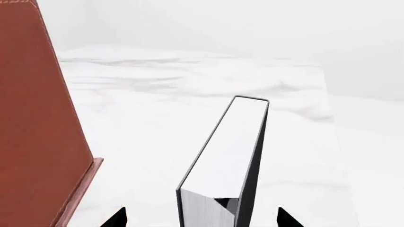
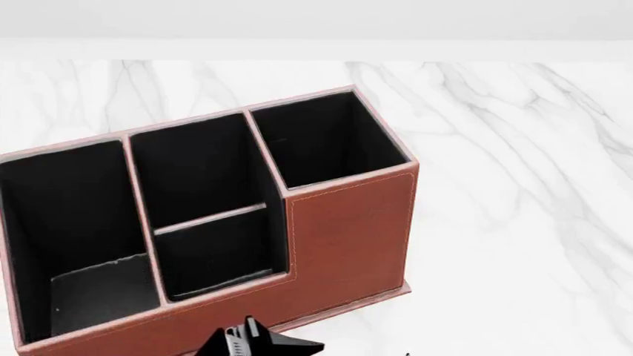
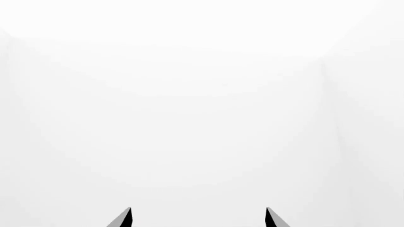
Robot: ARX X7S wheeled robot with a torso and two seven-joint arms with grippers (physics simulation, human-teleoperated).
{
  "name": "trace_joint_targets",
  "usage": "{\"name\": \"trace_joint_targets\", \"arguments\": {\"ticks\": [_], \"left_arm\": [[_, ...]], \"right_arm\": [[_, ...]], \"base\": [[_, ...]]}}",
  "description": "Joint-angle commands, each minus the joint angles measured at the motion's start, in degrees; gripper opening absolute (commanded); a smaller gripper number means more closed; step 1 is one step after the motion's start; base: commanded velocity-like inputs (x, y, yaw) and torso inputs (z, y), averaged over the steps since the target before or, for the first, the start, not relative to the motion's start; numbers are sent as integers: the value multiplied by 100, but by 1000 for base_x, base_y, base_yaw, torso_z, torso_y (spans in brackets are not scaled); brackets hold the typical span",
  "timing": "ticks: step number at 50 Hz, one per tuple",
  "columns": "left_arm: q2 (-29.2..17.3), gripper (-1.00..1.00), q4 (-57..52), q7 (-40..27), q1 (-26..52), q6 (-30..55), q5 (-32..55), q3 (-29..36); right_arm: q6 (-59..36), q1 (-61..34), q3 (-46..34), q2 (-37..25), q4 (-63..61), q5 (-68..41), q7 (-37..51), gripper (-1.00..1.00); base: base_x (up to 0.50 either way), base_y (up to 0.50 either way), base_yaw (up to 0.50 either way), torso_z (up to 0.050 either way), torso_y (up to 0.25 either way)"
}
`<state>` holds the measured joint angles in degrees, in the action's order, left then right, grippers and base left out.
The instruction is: Pick up the book and place it in the back compartment of the caddy.
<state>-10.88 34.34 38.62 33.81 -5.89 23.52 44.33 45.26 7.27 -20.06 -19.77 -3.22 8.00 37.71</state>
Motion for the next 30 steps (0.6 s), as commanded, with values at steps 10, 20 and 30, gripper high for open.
{"name": "trace_joint_targets", "arguments": {"ticks": [10,20,30], "left_arm": [[319,100,720,64,159,-254,-99,86],[454,100,1010,76,155,-422,-211,194],[521,100,939,66,108,-354,-270,340]], "right_arm": [[-18,-24,-50,-14,19,14,22,100],[6,-26,-63,-28,25,16,45,100],[-4,-8,-75,-42,-14,28,65,100]], "base": [[0,0,0,0,0],[0,0,0,0,0],[0,0,0,0,0]]}}
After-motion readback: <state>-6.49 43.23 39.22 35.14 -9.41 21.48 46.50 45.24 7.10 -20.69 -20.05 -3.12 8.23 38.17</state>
